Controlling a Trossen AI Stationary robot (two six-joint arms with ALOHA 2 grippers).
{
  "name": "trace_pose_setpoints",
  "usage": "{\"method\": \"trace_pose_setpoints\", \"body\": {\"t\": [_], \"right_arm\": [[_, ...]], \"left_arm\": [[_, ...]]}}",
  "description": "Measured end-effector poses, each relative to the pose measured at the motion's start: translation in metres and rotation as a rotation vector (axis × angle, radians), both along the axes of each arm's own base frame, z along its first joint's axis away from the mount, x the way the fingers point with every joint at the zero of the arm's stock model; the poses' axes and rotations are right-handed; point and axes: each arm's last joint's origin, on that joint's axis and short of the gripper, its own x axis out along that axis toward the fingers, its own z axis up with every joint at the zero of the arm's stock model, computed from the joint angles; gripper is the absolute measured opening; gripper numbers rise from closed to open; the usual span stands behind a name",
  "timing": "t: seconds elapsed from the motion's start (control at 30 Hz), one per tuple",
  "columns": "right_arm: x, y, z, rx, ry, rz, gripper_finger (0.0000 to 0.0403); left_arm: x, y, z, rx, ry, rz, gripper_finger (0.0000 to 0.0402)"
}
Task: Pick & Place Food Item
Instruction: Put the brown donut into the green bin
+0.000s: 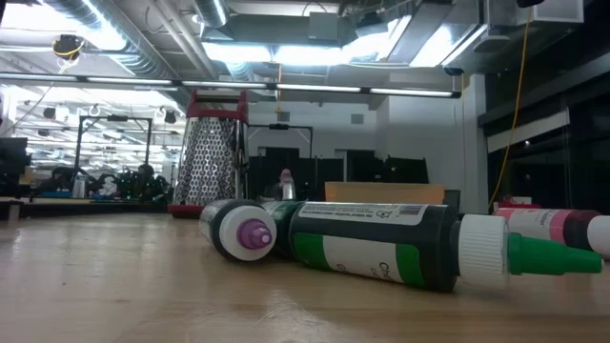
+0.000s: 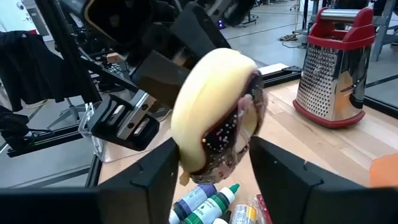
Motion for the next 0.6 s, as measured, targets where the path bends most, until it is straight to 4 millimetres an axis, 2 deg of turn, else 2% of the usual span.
{"method": "trace_pose_setpoints", "body": {"t": [0.37, 0.47, 0.6], "right_arm": [[0.0002, 0.0014, 0.0002, 0.012, 0.006, 0.044, 0.0056], [0.0002, 0.0014, 0.0002, 0.009, 0.006, 0.044, 0.0018], [0.0002, 0.0014, 0.0002, 0.010, 0.006, 0.044, 0.0014]], "left_arm": [[0.0039, 0.0055, -0.0009, -0.038, 0.003, -0.077, 0.0024], [0.0037, 0.0053, -0.0020, -0.037, 0.014, -0.078, 0.0044], [0.0023, 0.0033, -0.0042, -0.027, 0.036, -0.067, 0.0087]]}}
